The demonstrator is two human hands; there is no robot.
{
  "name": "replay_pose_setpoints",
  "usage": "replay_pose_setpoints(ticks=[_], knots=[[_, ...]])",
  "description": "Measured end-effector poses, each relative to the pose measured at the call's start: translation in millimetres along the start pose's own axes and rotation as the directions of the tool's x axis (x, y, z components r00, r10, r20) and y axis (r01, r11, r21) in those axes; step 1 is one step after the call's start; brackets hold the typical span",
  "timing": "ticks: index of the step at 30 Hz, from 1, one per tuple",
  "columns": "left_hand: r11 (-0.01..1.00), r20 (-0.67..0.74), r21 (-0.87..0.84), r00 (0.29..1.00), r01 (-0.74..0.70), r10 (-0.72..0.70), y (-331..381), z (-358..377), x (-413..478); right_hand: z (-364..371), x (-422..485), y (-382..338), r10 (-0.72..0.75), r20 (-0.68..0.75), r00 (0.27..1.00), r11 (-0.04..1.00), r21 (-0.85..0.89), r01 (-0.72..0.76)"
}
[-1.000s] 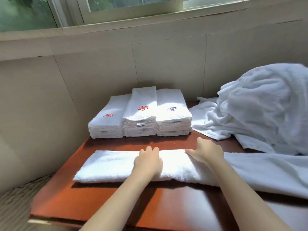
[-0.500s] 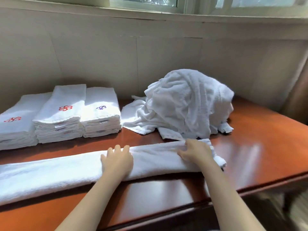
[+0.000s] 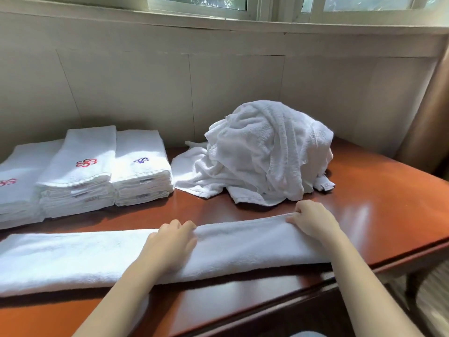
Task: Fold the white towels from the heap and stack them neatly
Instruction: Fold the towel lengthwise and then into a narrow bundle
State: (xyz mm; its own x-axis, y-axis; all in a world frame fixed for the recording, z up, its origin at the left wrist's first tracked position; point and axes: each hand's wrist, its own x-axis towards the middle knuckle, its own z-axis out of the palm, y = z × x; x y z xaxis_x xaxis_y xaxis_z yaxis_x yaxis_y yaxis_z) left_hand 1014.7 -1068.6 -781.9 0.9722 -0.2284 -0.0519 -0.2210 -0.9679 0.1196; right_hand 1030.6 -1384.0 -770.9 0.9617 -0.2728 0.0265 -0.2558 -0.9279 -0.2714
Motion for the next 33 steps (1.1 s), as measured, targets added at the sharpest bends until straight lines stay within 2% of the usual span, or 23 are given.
replay_pose_setpoints(ticks=[4, 6, 8, 11, 14, 15, 16, 17, 18, 19, 20, 21, 22, 24, 26, 27, 28, 30, 33], knots=[[1.0, -0.113, -0.016, 0.994, -0.006, 0.004, -6, 1, 6, -1, 9, -3, 0.003, 0.057, 0.998, 0.996, -0.09, 0.002], [1.0, -0.176, -0.014, 0.984, -0.014, 0.012, -7, 5, 12, -11, 16, -6, -0.039, 0.116, 0.992, 0.992, -0.116, 0.053], [1.0, -0.216, 0.0, 0.976, -0.025, 0.024, -8, 10, 17, -18, 24, -11, -0.077, 0.193, 0.978, 0.972, -0.204, 0.117], [1.0, -0.258, -0.007, 0.966, -0.025, 0.023, -9, 16, 20, -18, 28, -15, -0.053, 0.272, 0.961, 0.93, -0.336, 0.147], [1.0, -0.284, 0.0, 0.959, 0.002, -0.001, -9, 16, 21, -15, 28, -11, -0.007, 0.287, 0.958, 0.944, -0.315, 0.101], [0.999, -0.293, 0.025, 0.956, 0.02, -0.012, -9, 14, 20, -15, 23, -9, 0.03, 0.243, 0.97, 0.952, -0.302, 0.046], [0.998, -0.31, 0.059, 0.951, 0.032, -0.013, -8, 11, 19, -13, 17, -8, 0.04, 0.138, 0.99, 0.946, -0.324, 0.007], [0.996, -0.332, 0.082, 0.943, 0.031, -0.002, -6, 8, 17, -9, 8, -7, 0.005, -0.026, 1.0, 0.923, -0.384, -0.014], [0.997, -0.352, 0.076, 0.936, 0.013, 0.014, -4, 5, 15, -3, -2, -8, -0.086, -0.181, 0.98, 0.889, -0.458, -0.007], [0.999, -0.349, 0.041, 0.937, -0.016, 0.029, -1, 3, 13, 6, -14, -10, -0.195, -0.294, 0.936, 0.869, -0.494, 0.026], [0.999, -0.315, -0.006, 0.948, -0.042, 0.038, 2, 2, 11, 13, -24, -14, -0.315, -0.402, 0.86, 0.873, -0.478, 0.097], [0.998, -0.238, -0.031, 0.97, -0.057, 0.048, 4, 2, 10, 18, -30, -20, -0.384, -0.434, 0.815, 0.885, -0.425, 0.19], [0.997, -0.137, -0.035, 0.989, -0.068, 0.063, 5, 3, 8, 20, -33, -28, -0.428, -0.392, 0.814, 0.886, -0.361, 0.292], [0.993, 0.004, -0.05, 0.994, -0.106, 0.106, 5, 8, 5, 25, -38, -52, -0.462, -0.199, 0.864, 0.884, -0.182, 0.431], [0.991, 0.05, -0.049, 0.99, -0.128, 0.13, 3, 15, 0, 33, -44, -74, -0.456, 0.02, 0.89, 0.889, 0.037, 0.456], [0.991, 0.051, -0.046, 0.991, -0.123, 0.125, 1, 18, -2, 41, -46, -83, -0.447, 0.119, 0.886, 0.894, 0.078, 0.441], [0.993, 0.045, -0.046, 0.993, -0.108, 0.11, 0, 19, -2, 50, -49, -88, -0.436, 0.193, 0.879, 0.899, 0.044, 0.436], [0.996, 0.032, -0.043, 0.997, -0.072, 0.073, -1, 21, 0, 63, -49, -86, -0.398, 0.243, 0.885, 0.91, -0.015, 0.414], [0.998, 0.03, -0.054, 0.999, -0.044, 0.046, 0, 23, 4, 61, -43, -77, -0.382, 0.217, 0.898, 0.923, 0.035, 0.384]])
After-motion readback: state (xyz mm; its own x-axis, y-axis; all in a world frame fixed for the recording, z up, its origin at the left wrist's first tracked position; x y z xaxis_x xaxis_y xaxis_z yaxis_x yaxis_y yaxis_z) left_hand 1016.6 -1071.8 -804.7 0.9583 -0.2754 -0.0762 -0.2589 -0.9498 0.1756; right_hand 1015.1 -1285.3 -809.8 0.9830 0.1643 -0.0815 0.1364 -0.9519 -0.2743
